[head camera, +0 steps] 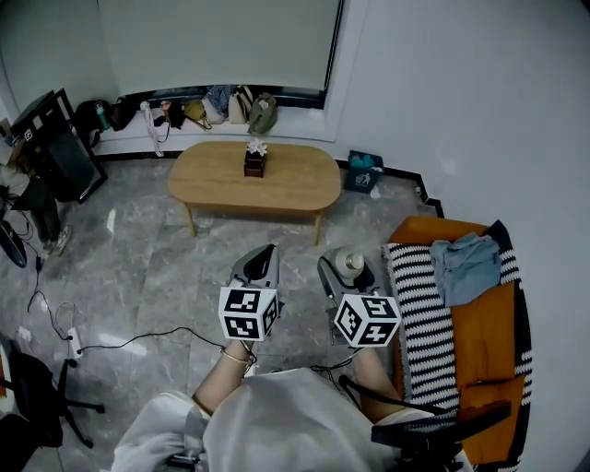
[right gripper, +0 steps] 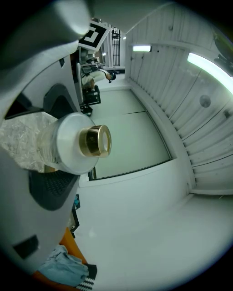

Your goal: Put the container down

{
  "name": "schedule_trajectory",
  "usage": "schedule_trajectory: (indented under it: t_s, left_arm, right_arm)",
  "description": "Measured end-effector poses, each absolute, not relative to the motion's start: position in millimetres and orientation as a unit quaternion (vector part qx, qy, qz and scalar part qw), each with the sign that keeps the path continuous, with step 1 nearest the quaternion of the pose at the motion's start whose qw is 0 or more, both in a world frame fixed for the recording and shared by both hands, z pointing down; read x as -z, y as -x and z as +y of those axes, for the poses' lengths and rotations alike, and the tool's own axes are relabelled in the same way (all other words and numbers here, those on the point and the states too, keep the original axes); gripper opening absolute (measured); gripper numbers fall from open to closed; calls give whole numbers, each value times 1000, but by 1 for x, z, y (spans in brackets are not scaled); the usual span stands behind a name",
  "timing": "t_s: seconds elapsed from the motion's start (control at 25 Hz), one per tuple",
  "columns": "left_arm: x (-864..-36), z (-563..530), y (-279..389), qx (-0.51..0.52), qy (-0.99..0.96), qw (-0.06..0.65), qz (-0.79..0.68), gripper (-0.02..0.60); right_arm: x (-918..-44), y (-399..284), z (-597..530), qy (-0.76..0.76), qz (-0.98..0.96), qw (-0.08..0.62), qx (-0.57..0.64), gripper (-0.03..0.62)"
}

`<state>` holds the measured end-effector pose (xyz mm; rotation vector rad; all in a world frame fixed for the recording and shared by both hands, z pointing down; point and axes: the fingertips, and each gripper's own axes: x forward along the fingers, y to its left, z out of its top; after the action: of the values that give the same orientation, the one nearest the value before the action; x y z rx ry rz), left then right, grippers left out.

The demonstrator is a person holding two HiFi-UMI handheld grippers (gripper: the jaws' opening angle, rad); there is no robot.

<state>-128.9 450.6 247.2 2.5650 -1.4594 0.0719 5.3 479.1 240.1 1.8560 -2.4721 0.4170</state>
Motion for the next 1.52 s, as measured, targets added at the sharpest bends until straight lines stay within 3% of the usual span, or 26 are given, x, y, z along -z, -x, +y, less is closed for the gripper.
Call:
schedule_trajectory:
  t_s: [0.44, 1.52]
  left_arm:
    - [-269, 411, 131, -36, -861, 117, -494, 8]
    - [-244, 224, 90, -34, -844, 93, -527, 8]
  right_arm:
    - [-252, -8, 442, -605, -783, 23, -145, 333]
    - [-239, -62, 244, -583, -799, 35, -143, 333]
